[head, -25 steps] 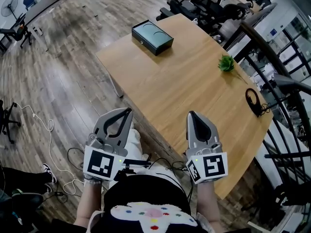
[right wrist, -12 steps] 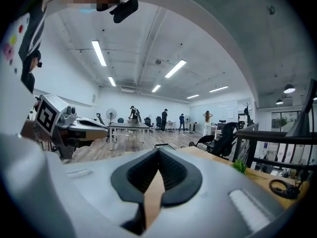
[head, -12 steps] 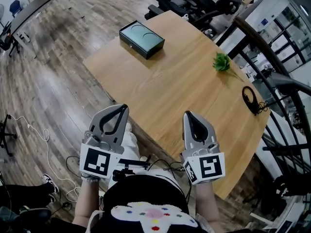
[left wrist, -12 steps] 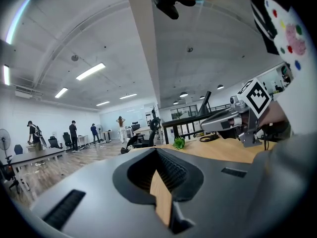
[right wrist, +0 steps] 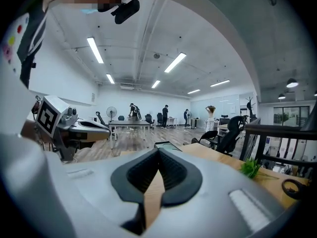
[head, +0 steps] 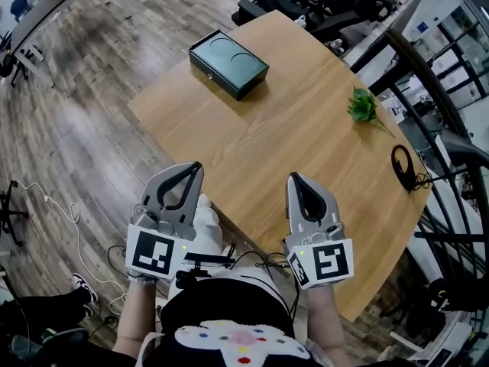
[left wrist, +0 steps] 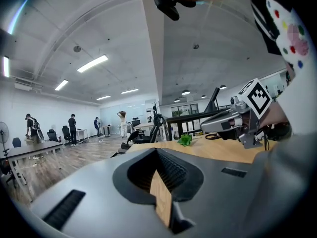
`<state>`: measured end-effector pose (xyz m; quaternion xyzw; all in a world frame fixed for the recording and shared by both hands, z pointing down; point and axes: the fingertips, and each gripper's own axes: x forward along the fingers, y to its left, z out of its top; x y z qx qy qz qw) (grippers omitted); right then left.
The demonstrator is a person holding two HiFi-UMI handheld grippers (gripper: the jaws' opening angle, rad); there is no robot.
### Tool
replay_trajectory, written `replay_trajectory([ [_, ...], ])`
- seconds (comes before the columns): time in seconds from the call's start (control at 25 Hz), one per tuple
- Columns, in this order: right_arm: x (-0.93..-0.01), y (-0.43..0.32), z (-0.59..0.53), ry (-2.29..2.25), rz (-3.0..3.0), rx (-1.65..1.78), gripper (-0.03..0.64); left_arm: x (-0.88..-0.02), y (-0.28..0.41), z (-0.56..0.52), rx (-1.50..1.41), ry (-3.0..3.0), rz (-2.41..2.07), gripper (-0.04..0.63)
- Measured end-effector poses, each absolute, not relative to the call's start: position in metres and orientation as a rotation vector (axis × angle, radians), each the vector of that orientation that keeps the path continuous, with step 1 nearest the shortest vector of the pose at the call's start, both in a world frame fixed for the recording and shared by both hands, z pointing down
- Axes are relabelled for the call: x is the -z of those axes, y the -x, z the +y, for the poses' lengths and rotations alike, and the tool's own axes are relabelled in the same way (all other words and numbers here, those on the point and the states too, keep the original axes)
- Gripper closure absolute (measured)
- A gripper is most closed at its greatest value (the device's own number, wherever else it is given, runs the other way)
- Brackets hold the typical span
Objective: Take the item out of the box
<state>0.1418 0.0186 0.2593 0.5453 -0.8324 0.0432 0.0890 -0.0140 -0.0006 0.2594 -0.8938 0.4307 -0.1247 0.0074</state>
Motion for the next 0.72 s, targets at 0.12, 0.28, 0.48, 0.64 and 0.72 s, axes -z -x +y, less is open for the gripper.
replay_trajectory([
  [0.12,-0.267,-0.134,-0.005,-1.599,-2.473,-0.141,0.607,-0.267,0.018,-0.025,0.408,2.802,1.344,0.589],
  [0.28,-0.274,-0.128,-0.037,-1.610,-2.461,-0.167,0.607,-0.276,0.023,-0.059,0.461,2.807,1.311,0.589],
  [0.48,-0.289,-0.118,-0.074,-1.601,-2.442,-0.170,0.607,-0.285,0.030,-0.099,0.458,2.805,1.288,0.589],
  [0.64,-0.309,-0.109,-0.094,-1.575,-2.420,-0.204,0.607,-0.304,0.033,-0.126,0.495,2.821,1.260,0.589],
  [0.72,-0.317,-0.107,-0.105,-1.575,-2.410,-0.222,0.607,-0.313,0.035,-0.139,0.507,2.836,1.255,0.589],
])
